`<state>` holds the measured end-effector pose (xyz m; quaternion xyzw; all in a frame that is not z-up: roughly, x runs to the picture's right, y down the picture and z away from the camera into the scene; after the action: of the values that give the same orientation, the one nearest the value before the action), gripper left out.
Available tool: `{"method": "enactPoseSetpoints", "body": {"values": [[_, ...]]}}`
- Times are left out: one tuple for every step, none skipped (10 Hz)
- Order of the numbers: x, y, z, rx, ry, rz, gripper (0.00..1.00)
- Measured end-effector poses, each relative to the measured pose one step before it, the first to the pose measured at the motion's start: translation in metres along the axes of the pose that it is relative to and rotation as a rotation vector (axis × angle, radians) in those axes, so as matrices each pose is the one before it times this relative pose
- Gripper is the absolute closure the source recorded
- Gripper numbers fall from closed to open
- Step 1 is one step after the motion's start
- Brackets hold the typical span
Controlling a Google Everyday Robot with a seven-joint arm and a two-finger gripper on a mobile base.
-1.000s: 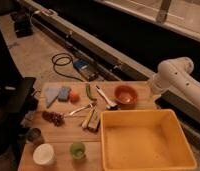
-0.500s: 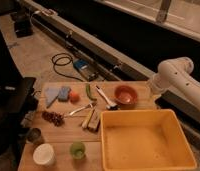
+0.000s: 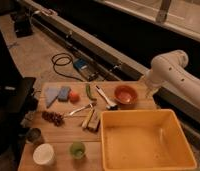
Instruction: Place grapes in red bowl
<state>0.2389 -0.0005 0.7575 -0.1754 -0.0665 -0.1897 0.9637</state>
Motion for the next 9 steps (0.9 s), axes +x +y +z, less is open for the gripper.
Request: {"method": "enactPoseSetpoints", "body": {"values": [[-0.02155, -0.00854, -0.00238, -0.00450, -0.00699, -0.06055, 0.40], [-0.02648, -0.00888, 0.00212, -0.00770, -0.01188, -0.07028, 0.40], [-0.03124, -0.00794, 0.00730, -0.00980, -0.01968, -0.07472, 0.40], [-0.01975, -0.00489, 0.00556, -0.00581, -0.01407, -0.04536, 0.40], [-0.02155, -0.00498, 0.00673, -0.00789, -0.02072, -0.04627, 0.40], [-0.04056, -0.00558, 0.01337, -0.02013, -0.04946, -0.08349, 0.40], [-0.02568, -0.00177, 0.00624, -0.01071, -0.03068, -0.04914, 0.40], [-0.02066, 0.00100, 0.00490, -0.01142, -0.02348, -0.04089, 0.40], [-0.01224, 0.00107, 0.00335, -0.00729, -0.01280, -0.02566, 0.40]]}}
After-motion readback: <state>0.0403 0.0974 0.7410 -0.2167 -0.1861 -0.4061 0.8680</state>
